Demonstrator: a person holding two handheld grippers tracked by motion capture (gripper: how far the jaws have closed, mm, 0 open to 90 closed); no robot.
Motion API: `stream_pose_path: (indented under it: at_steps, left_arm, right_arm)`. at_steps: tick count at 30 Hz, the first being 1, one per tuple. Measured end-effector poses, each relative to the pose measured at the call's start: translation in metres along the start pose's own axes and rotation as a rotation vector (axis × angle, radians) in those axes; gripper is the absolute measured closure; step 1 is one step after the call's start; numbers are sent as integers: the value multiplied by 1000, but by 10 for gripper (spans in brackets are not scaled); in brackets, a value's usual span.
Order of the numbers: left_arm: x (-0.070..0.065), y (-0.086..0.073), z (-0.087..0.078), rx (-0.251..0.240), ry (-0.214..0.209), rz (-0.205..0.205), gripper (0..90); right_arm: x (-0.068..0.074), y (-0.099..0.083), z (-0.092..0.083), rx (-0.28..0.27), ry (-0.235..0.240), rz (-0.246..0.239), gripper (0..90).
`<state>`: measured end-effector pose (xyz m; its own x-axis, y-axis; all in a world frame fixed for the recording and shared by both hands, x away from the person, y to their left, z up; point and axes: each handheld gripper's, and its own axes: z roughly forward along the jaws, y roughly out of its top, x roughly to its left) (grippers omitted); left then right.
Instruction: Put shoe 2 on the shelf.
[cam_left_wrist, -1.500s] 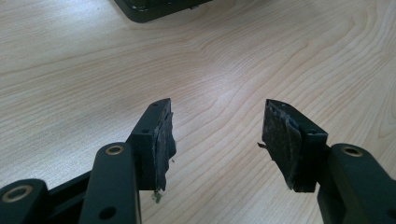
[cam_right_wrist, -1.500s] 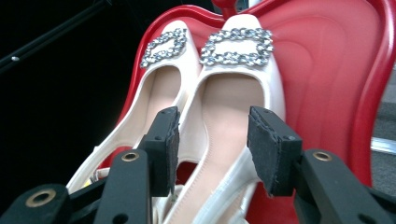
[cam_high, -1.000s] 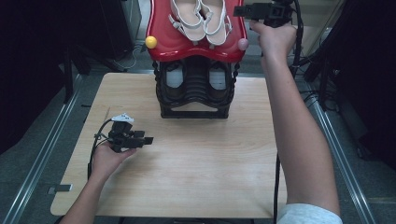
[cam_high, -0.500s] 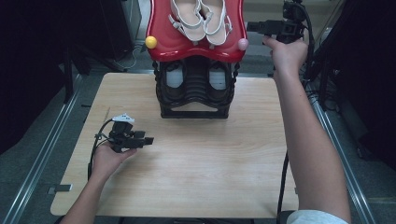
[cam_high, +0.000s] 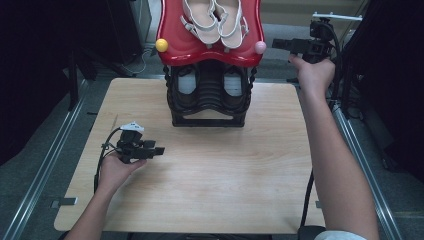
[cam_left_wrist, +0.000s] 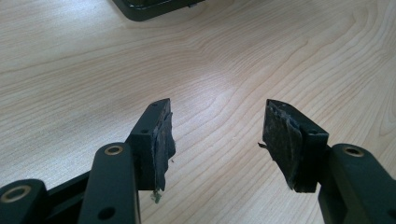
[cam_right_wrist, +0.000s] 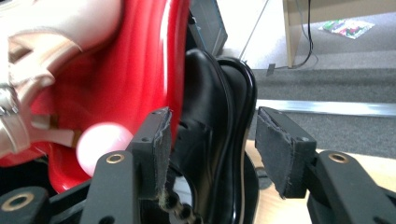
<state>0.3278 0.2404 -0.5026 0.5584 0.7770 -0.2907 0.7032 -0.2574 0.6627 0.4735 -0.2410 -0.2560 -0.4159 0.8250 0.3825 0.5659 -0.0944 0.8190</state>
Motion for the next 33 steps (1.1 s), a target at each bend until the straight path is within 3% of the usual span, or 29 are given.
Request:
stream_pose_path:
  at_steps: [8,17,29,33]
  left_arm:
    - [-1,0,1,-3,-2,-1,428]
    - [-1,0,3,4,-4,0,425]
    - [-2,0,4,12,-9,1,422]
    - [-3,0,3,11,-10,1,419]
  right_arm:
    - [-13,-24,-4,18,-9,5,459]
    - [-23,-64,2,58,18,15,456]
    - [-22,-128,9,116,96,24,453]
    - [-20,-149,13,148,86,3,448]
